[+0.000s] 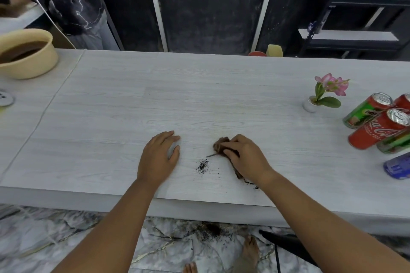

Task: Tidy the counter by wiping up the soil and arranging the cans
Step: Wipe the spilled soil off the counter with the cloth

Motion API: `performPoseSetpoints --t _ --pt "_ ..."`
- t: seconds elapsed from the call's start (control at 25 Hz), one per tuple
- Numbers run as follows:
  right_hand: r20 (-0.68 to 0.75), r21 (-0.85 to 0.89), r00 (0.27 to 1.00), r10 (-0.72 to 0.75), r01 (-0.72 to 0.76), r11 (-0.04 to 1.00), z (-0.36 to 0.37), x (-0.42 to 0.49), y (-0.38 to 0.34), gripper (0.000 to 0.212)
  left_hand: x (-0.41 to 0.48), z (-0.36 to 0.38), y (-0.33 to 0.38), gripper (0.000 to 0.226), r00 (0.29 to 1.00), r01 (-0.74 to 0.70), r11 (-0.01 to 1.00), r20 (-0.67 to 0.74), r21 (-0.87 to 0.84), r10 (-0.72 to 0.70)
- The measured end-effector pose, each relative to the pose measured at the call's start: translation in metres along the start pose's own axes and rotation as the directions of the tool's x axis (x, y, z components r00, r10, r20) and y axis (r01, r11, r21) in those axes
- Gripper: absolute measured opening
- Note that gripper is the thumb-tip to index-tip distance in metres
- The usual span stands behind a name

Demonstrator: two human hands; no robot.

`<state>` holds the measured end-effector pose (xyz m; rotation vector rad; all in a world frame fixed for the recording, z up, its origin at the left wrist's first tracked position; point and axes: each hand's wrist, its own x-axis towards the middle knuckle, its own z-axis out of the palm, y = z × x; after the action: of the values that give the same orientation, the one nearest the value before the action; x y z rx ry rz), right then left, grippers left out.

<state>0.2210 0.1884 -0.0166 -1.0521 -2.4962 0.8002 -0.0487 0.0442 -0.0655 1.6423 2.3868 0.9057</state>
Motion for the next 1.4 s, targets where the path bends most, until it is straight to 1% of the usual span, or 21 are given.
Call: performPoseSetpoints --t 0.08,0.12,0.24,0.32,0.4,0.44,0.48,0.52,0.56,0.6,0.68,0.72,0.8,0.84,0.92,1.04,1.12,1.16,1.24,1.4 --pt "0.004 0.106 1.0 0.008 -0.009 0.994 -0.008 0.011 -0.001 0.029 -0.006 -0.006 -0.008 0.036 0.998 0.058 0.996 0.036 -0.069 -0.055" --pt "-0.021 0.114 1.0 0.01 -0.007 0.993 -0.013 0.02 0.001 0.029 -0.01 -0.009 -0.014 0.037 0.996 0.076 0.994 0.054 -0.08 -0.072" --pt "-0.053 0.008 0.997 -0.057 0.057 0.998 -0.02 0.052 0.005 0.029 -0.027 -0.012 -0.021 0.041 0.995 0.077 0.994 0.066 -0.079 -0.072" --pt "-0.013 -0.101 0.991 -0.132 0.13 0.986 -0.013 0.07 0.002 0.031 -0.033 -0.007 -0.02 0.04 0.999 0.049 0.998 0.023 -0.042 -0.048" --pt "0.07 -0.186 0.979 -0.192 0.202 0.962 -0.007 0.078 -0.001 0.033 -0.031 -0.006 -0.02 0.039 0.999 0.054 0.998 -0.008 -0.022 -0.054" --pt "0.09 -0.208 0.973 -0.213 0.228 0.951 -0.004 0.077 -0.002 0.034 -0.029 -0.005 -0.02 0.038 0.998 0.059 0.998 -0.012 -0.02 -0.06" --pt "0.07 -0.205 0.972 -0.223 0.232 0.951 -0.002 0.072 0.0 0.034 -0.029 -0.005 -0.022 0.038 0.998 0.059 0.998 -0.011 -0.018 -0.059" --pt "0.002 -0.175 0.978 -0.208 0.205 0.963 0.0 0.063 0.006 0.035 -0.029 -0.004 -0.023 0.038 0.998 0.054 0.998 -0.012 -0.017 -0.054" --pt "-0.098 -0.129 0.983 -0.157 0.144 0.981 -0.001 0.053 0.015 0.035 -0.029 -0.003 -0.023 0.037 0.999 0.049 0.999 -0.018 -0.016 -0.049" --pt "-0.198 -0.086 0.977 -0.074 0.058 0.995 -0.005 0.04 0.029 0.035 -0.029 -0.002 -0.023 0.036 0.998 0.049 0.999 -0.031 -0.02 -0.05" --pt "-0.342 -0.07 0.936 0.087 -0.118 0.991 -0.017 0.005 0.069 0.031 -0.027 -0.002 -0.017 0.034 0.994 0.077 0.996 -0.07 -0.04 -0.08" --pt "-0.385 -0.097 0.915 0.124 -0.174 0.98 -0.026 -0.014 0.093 0.03 -0.022 -0.002 -0.01 0.033 0.992 0.088 0.995 -0.088 -0.048 -0.092" --pt "-0.402 -0.165 0.908 0.122 -0.202 0.965 -0.044 -0.044 0.132 0.029 -0.004 -0.001 0.014 0.034 0.993 0.068 0.995 -0.087 -0.07 -0.074" --pt "-0.39 -0.17 0.914 0.114 -0.193 0.966 -0.05 -0.052 0.143 0.029 0.009 0.002 0.029 0.035 0.998 0.033 0.995 -0.054 -0.09 -0.038" --pt "-0.381 -0.138 0.916 0.123 -0.189 0.972 -0.053 -0.057 0.15 0.028 0.036 0.012 0.063 0.037 0.995 -0.092 0.991 0.022 -0.099 0.095" --pt "-0.405 -0.191 0.909 0.098 -0.189 0.963 -0.047 -0.051 0.146 0.024 0.078 0.025 0.104 0.045 0.942 -0.302 0.953 0.147 -0.02 0.301" --pt "-0.422 -0.207 0.904 0.074 -0.175 0.963 -0.048 -0.05 0.147 0.023 0.1 0.034 0.116 0.05 0.888 -0.389 0.921 0.268 0.007 0.373" --pt "-0.428 -0.209 0.902 0.063 -0.167 0.964 -0.048 -0.051 0.148 0.023 0.106 0.038 0.116 0.05 0.869 -0.4 0.917 0.323 0.008 0.376" --pt "-0.437 -0.218 0.898 0.049 -0.158 0.963 -0.048 -0.051 0.148 0.023 0.109 0.045 0.113 0.045 0.866 -0.361 0.933 0.372 0.001 0.335" --pt "-0.449 -0.234 0.893 0.036 -0.156 0.96 -0.046 -0.051 0.145 0.024 0.093 0.048 0.099 0.041 0.924 -0.252 0.968 0.299 0.013 0.237"
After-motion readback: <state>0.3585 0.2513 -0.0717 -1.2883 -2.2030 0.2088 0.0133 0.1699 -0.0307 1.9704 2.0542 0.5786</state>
